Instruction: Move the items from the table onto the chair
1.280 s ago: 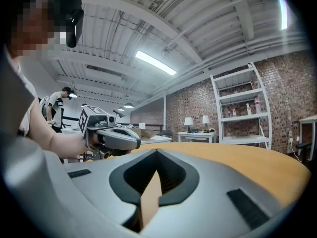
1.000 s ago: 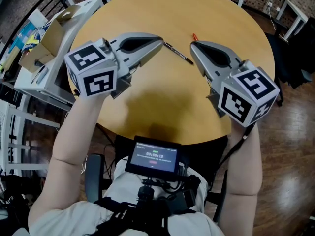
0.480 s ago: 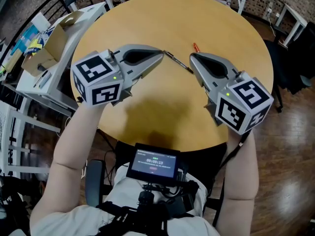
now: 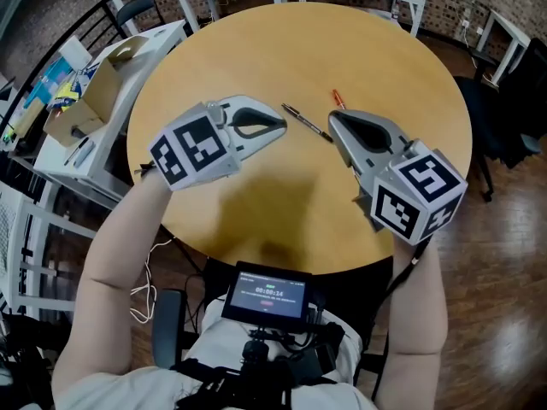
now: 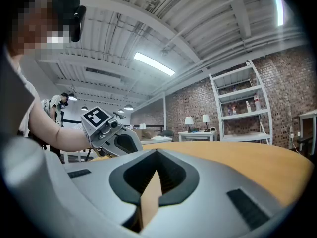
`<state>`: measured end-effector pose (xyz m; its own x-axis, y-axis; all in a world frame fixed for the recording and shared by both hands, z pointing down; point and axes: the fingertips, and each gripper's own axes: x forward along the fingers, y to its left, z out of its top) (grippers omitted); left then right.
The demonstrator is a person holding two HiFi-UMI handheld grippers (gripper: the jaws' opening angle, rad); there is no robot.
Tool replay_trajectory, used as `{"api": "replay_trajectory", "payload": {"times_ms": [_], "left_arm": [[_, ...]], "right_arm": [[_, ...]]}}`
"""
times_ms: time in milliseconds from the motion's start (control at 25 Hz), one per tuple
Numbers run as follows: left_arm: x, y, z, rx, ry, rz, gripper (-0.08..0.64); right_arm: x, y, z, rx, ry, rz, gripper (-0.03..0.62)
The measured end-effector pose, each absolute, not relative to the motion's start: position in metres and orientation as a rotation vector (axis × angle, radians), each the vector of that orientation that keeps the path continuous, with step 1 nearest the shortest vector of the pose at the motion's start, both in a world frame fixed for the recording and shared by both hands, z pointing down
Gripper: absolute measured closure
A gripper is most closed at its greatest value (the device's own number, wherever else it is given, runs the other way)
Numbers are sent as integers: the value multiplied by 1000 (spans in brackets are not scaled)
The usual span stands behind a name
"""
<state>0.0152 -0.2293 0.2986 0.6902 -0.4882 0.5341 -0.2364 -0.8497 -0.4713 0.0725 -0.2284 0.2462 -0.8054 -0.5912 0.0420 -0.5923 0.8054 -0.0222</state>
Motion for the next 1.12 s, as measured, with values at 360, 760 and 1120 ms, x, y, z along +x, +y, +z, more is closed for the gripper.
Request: {"api": "replay_trajectory", "payload": {"times_ms": [360,760,1120], "left_arm": [[24,-256,323,-2224,297,-1255,540],[40,-283,358,-1979,66,-1483,538],[40,-286,378,-1881,-227,-1653,497]], "right_arm": [[78,-226,253,960,-2959,58,589],[90,-227,258,983,-2947,65,589],[95,-228,261,985,-2940,70,589]]}}
